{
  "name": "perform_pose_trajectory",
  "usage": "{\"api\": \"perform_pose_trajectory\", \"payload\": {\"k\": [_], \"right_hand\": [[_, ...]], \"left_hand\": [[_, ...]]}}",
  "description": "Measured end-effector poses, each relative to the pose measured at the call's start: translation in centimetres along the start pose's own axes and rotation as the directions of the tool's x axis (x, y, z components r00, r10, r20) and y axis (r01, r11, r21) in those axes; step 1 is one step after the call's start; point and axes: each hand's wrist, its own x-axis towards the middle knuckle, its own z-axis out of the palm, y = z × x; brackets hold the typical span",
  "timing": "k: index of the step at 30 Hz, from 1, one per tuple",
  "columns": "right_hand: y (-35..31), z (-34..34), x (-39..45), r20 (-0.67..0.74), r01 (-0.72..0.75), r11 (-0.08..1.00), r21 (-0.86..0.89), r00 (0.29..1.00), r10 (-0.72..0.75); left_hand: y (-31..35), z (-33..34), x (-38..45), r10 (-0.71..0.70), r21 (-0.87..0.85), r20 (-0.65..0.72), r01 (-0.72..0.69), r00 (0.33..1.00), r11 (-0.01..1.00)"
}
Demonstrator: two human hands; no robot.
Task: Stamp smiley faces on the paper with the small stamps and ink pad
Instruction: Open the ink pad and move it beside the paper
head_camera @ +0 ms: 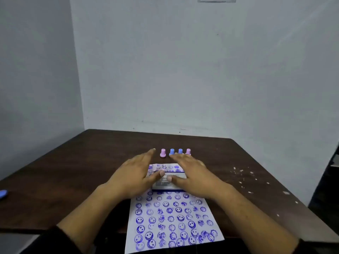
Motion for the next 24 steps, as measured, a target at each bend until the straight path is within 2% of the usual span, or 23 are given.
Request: {"api": "perform_pose_trajectory", "payload": {"k": [4,8,12,19,24], "right_hand": [[0.5,1.2,-1.2,0.074,-0.025,1.0,0.002,0.997,0.025],[1.2,1.9,-1.8,0.049,-0.039,0.996,0.074,0.998,0.035],[1.7,2.8,-2.2,0.085,-0.1,0.986,0.13,0.992,0.09],[2.8,2.9,-1.4,0.11,-0.197,0.962,0.187,0.978,0.179],[2.8,2.8,-1.6,0.099,-0.182,0.956,0.228,0.982,0.163]], "left_hand": [[-0.5,1.1,-1.9,-0.045,-0.093,0.122,0.057,0.991,0.994],[-0.5,1.7,-3.2,-0.081,-0.208,0.191,0.121,0.978,0.971],[-0.6,1.8,-3.3,-0.106,-0.195,0.234,0.153,0.967,0.969],[-0.9,2.3,-3.2,-0.142,-0.154,0.221,0.178,0.965,0.972],[-1.3,1.8,-2.9,-0.138,-0.143,0.266,0.181,0.954,0.973]]}}
